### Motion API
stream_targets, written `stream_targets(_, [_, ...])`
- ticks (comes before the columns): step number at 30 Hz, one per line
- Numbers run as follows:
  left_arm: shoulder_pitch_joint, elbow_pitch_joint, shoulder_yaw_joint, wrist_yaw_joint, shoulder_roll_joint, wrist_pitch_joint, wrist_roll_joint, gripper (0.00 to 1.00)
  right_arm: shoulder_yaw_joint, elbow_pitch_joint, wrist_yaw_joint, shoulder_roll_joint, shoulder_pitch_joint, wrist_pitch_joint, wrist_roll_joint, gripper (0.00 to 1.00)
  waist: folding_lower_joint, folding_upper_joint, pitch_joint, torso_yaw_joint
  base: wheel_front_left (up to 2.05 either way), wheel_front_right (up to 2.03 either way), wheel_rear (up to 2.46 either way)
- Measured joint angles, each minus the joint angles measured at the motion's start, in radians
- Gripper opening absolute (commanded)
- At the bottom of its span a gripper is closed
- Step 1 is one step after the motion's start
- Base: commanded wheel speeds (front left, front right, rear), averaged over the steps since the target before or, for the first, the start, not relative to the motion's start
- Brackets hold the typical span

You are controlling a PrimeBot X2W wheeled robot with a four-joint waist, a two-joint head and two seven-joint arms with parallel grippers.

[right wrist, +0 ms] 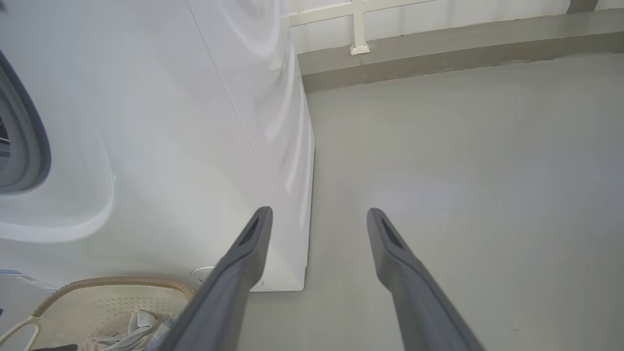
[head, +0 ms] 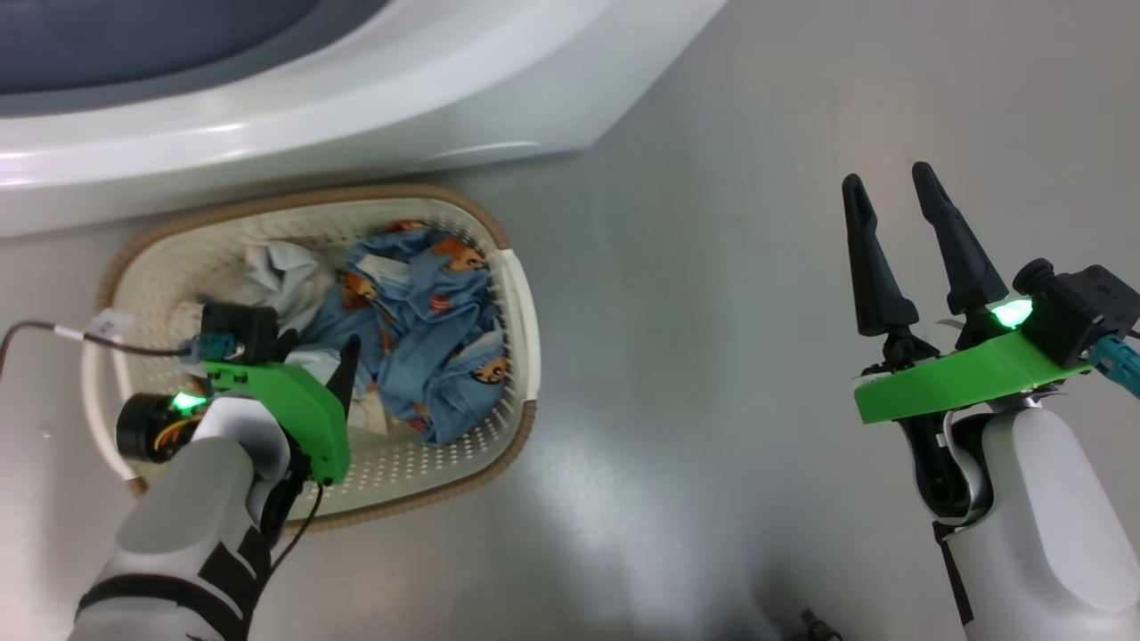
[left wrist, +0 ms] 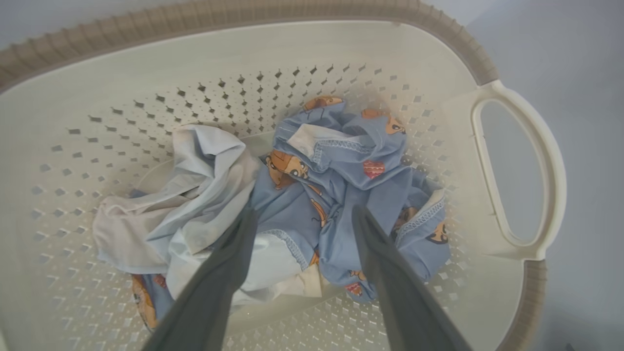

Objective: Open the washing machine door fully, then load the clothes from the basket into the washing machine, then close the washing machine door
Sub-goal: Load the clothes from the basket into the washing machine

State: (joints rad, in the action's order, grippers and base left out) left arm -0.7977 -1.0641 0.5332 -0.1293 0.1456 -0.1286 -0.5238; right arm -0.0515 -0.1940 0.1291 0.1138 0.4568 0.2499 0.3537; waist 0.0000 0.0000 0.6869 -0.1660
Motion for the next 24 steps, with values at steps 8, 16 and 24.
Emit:
stream_targets(8, [-0.059, -0.006, 0.144, 0.000, 0.034, 0.064, -0.088, 1.00, -0.005, 0.014, 0.000, -0.024, 0.027, 0.000, 0.000, 1.00, 0.0000, 0.0000, 0.075, -0.050, 0.00, 0.00, 0.00])
stream_targets(16, [-0.089, 0.033, 0.328, 0.000, 0.086, 0.138, -0.189, 1.00, -0.020, 0.026, 0.000, -0.041, 0.048, 0.007, 0.001, 1.00, 0.0000, 0.0000, 0.141, -0.091, 0.00, 0.00, 0.00])
stream_targets(24, [-0.161, 0.036, 0.460, 0.000, 0.131, 0.157, -0.261, 1.00, -0.038, 0.034, 0.000, -0.052, 0.080, 0.007, 0.002, 1.00, 0.0000, 0.0000, 0.203, -0.123, 0.00, 0.00, 0.00])
